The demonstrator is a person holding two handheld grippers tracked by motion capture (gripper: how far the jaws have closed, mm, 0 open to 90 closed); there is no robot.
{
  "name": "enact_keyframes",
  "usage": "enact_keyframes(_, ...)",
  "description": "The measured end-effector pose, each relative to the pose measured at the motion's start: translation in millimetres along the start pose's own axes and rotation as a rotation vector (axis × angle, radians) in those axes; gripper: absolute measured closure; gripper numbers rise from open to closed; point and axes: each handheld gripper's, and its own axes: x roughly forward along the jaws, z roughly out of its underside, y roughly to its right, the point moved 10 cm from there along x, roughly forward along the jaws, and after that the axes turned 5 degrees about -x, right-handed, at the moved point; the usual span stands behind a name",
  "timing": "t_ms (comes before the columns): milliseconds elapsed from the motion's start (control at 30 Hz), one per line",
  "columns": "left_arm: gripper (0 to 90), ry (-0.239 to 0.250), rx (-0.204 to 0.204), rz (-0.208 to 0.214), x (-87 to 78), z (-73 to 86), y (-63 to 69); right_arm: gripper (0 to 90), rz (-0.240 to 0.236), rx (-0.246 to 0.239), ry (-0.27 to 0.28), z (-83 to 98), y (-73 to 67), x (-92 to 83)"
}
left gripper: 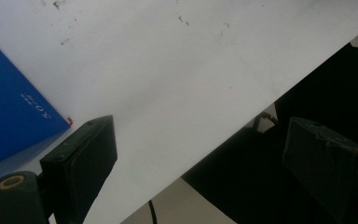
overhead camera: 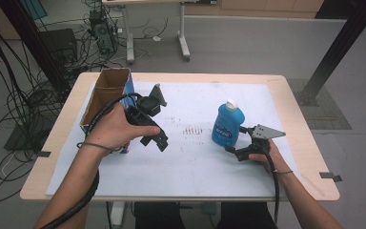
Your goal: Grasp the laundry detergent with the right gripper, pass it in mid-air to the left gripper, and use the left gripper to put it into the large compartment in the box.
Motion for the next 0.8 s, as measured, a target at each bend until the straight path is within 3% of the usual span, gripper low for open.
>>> enact_keyframes(600,10.1,0.0,-0.002,0.005,-0.7,-0.3,-1.1,5.0,-0.012,0.003,0.019,-8.3,-2.0,25.5)
enact_keyframes(800,10.1,-0.001,-0.001,0.007,-0.5,-0.7,-0.5,5.0,-0.008,0.009,0.021,-8.3,-1.3,25.8)
